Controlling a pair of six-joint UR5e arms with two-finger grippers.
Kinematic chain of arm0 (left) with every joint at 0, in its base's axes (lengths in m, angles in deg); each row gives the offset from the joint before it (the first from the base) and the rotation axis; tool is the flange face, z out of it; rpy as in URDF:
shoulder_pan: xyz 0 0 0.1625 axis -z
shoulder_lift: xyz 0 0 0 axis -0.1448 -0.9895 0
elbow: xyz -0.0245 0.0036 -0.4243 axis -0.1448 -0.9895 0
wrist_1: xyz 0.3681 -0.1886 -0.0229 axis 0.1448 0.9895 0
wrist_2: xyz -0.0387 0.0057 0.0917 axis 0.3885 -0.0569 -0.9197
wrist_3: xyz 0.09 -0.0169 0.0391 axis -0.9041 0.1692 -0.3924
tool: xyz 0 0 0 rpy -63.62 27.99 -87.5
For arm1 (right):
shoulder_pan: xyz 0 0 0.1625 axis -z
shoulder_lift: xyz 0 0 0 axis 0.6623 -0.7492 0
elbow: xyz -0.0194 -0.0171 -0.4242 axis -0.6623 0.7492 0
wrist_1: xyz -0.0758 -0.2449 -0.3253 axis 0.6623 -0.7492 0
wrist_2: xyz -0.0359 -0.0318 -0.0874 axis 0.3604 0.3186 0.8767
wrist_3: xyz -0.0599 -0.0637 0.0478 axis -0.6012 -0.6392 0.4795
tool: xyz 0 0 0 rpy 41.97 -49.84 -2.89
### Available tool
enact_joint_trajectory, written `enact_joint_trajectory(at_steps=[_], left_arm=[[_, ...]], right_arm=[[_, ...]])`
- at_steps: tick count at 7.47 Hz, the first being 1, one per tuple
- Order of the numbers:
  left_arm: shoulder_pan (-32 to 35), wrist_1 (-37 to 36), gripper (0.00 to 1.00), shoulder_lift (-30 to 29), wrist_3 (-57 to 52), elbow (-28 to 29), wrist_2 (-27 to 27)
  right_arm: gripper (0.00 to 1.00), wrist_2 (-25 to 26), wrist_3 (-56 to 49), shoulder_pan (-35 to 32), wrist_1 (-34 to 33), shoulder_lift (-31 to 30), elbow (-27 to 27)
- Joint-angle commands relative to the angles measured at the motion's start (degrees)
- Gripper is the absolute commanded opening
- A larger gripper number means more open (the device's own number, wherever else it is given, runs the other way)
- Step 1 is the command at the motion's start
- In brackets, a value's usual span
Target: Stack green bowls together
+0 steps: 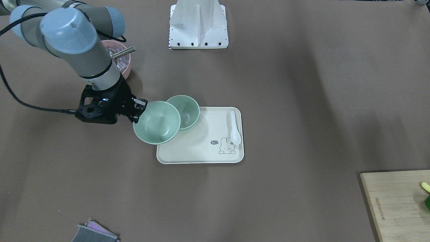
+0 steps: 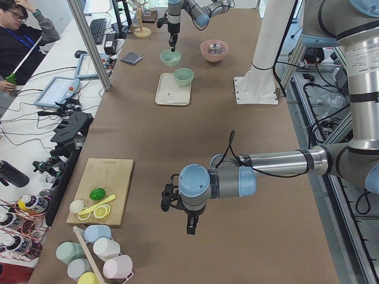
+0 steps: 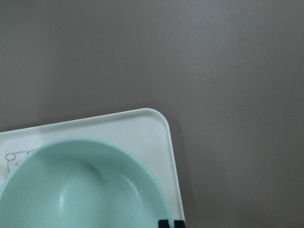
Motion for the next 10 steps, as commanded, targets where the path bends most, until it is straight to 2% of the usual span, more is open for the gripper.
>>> enact_joint_trajectory(at_steps=[1,4,10], left_arm=[[0.2,0.1,0.98,0.6,0.0,0.1,0.0],[0.2,0.1,0.98,0.6,0.0,0.1,-0.1],[0.3,0.1,0.98,1.1,0.0,-0.1,0.0]], right_arm=[[0.0,4.8,3.6,5.8,0.0,0.9,0.0],[0.0,6.7,2.8,7.7,0.2,-0.3,0.3],[0.0,6.5,2.7,7.7,0.5,-3.0,0.1]])
